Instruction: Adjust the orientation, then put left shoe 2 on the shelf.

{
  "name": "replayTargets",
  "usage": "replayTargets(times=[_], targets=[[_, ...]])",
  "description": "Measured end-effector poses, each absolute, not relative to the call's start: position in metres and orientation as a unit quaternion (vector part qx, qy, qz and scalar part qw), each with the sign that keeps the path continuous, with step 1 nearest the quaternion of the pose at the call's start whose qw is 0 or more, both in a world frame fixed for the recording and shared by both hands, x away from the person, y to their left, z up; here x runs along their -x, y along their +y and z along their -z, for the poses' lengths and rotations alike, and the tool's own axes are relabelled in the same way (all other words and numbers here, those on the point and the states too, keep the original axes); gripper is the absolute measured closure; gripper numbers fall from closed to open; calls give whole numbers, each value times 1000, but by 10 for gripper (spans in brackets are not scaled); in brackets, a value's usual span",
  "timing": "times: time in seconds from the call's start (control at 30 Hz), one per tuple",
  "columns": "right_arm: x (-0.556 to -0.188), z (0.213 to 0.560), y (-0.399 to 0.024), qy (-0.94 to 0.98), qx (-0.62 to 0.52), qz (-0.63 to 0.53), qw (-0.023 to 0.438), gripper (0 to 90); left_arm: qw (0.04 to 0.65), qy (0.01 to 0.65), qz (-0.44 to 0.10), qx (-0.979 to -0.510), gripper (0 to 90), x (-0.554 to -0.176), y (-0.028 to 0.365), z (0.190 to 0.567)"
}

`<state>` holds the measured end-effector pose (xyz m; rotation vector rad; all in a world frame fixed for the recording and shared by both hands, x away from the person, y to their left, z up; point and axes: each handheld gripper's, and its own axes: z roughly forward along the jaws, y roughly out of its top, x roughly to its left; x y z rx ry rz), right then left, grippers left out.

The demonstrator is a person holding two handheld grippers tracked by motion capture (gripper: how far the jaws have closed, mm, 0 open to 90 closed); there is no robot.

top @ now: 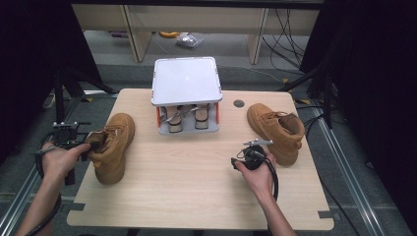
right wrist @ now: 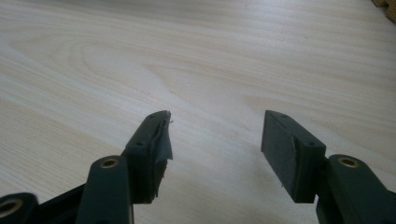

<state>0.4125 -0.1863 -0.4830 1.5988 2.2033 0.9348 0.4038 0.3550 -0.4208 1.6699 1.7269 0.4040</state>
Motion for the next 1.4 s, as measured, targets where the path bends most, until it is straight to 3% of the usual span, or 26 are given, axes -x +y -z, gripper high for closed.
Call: replayTargets(times=[0.47, 0.67, 0.9, 1.4], targets=[[-412, 483, -191, 750, -559, -331, 123, 430, 400, 680, -157, -594, 816, -406, 359, 422], [-409, 484, -198, 750, -554, -332, 142, 431, 408, 681, -158, -587, 817, -406, 355, 419], [-407, 481, -200, 747, -561, -337, 123, 432, 424, 685, -156, -572, 819, -403, 357, 417], [-399, 481, -203, 731, -557, -369, 139, 444, 457, 686, -165, -542, 818, -407, 358, 403]])
